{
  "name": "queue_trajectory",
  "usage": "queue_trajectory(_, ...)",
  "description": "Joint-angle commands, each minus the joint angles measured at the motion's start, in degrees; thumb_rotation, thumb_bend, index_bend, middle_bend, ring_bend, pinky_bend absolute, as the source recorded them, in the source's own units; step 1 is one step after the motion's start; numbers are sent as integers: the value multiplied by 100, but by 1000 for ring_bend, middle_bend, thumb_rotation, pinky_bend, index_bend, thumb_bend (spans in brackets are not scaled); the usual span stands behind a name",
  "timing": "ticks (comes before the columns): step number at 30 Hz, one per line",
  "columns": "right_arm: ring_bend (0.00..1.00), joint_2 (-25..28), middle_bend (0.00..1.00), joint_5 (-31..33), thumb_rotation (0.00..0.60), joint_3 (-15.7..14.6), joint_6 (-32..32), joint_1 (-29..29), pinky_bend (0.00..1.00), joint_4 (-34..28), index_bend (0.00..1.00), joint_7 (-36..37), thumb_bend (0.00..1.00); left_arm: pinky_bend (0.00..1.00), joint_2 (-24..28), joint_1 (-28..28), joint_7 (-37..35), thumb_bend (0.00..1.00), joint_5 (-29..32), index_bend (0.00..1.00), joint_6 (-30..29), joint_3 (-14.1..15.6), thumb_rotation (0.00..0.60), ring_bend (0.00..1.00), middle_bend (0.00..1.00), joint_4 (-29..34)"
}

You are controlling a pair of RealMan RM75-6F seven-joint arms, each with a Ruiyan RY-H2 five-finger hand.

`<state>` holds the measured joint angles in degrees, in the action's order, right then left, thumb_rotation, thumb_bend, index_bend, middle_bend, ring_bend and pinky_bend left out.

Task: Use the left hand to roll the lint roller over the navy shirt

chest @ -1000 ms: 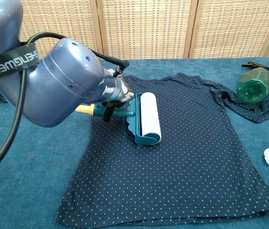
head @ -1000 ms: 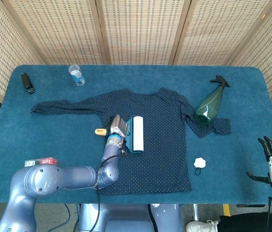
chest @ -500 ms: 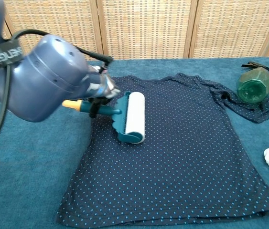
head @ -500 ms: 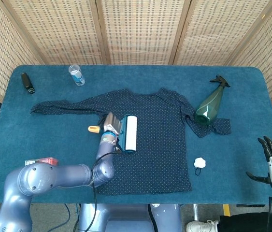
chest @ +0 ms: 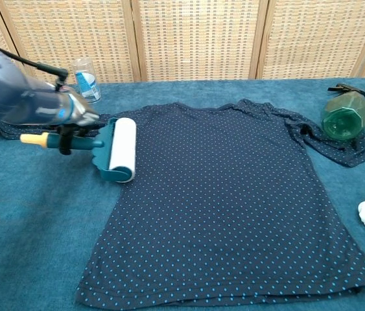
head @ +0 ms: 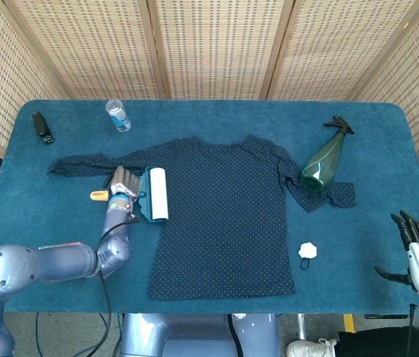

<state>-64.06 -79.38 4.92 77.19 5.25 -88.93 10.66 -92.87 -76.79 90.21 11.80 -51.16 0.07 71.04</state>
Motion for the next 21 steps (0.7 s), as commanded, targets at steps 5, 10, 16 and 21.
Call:
queue_trajectory(5,0,0,0,-52,600,-16,56,-13,0,-53,0,-71,45,512,235,256,-346,430,-378,775,204,104,600,624,744,75)
queue_trajectory(10,0,-2,0,-108,600,-35,102,-22,0,-97,0,-127,45,161,333,395,-584,275,-1036,212,102,278,600,163,185,118)
queue_trajectory(16,0,6,0,-159,600,-46,159,-34,0,-126,0,-154,45,0,466,603,-1090,74,-1607,0,-54,269,600,0,0,263)
queue_trajectory(21,0,8,0,-219,600,-58,213,-43,0,-156,0,-186,45,0,776,944,-2030,66,-2624,0,-289,132,600,0,0,578)
